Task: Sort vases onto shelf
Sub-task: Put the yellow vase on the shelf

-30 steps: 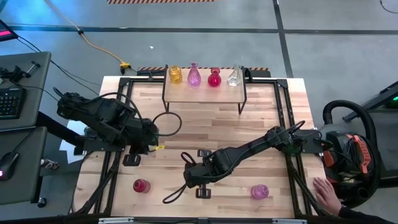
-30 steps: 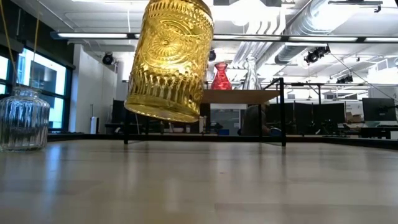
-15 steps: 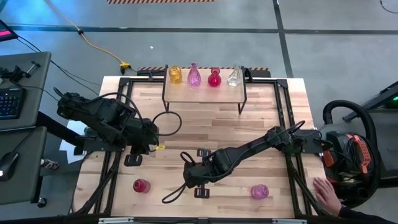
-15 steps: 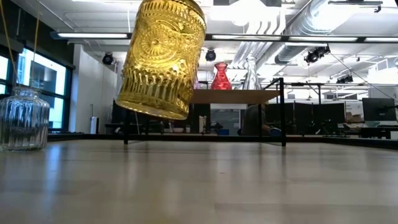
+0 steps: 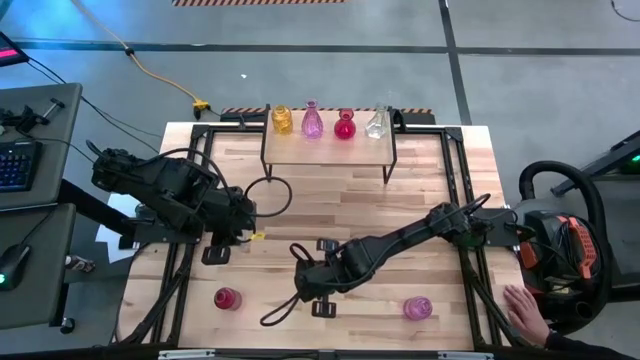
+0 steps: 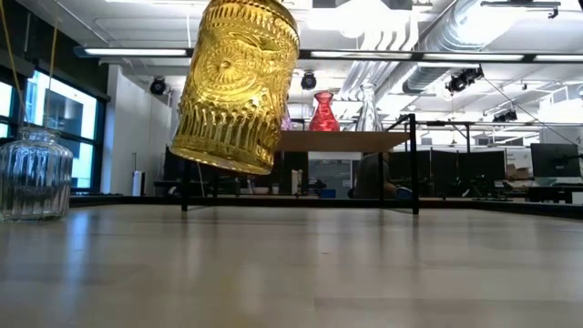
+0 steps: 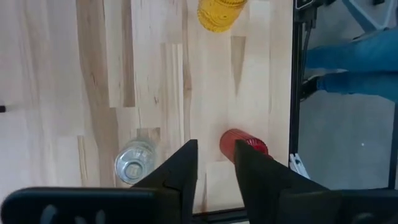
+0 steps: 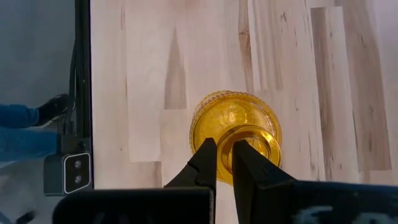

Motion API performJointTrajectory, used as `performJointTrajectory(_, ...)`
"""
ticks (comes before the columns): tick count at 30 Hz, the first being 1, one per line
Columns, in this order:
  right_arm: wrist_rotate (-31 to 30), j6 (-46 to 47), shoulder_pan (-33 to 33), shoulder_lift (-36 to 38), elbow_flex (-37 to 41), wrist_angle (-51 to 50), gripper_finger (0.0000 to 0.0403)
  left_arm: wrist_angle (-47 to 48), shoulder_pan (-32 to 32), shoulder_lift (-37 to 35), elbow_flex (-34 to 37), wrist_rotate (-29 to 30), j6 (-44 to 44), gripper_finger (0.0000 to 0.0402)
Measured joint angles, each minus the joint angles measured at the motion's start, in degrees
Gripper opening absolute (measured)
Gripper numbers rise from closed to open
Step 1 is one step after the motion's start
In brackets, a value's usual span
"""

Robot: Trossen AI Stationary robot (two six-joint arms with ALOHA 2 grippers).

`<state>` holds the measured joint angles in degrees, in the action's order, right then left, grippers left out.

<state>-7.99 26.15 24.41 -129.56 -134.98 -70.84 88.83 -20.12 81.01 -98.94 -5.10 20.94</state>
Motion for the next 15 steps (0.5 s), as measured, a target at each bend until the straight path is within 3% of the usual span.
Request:
performJointTrajectory(9,0.66,0.41,-0.13,0.03,-0.02,-0.01,0.0,-0.32,-0.02,0.0,0.0,2.37,0.42,0.0177)
performJointTrajectory(15,0.74,0.4,-0.69,2.49,-0.02,0.75,0.0,-1.14,-0.1,1.16,0.0,5.09,3.13,0.0195)
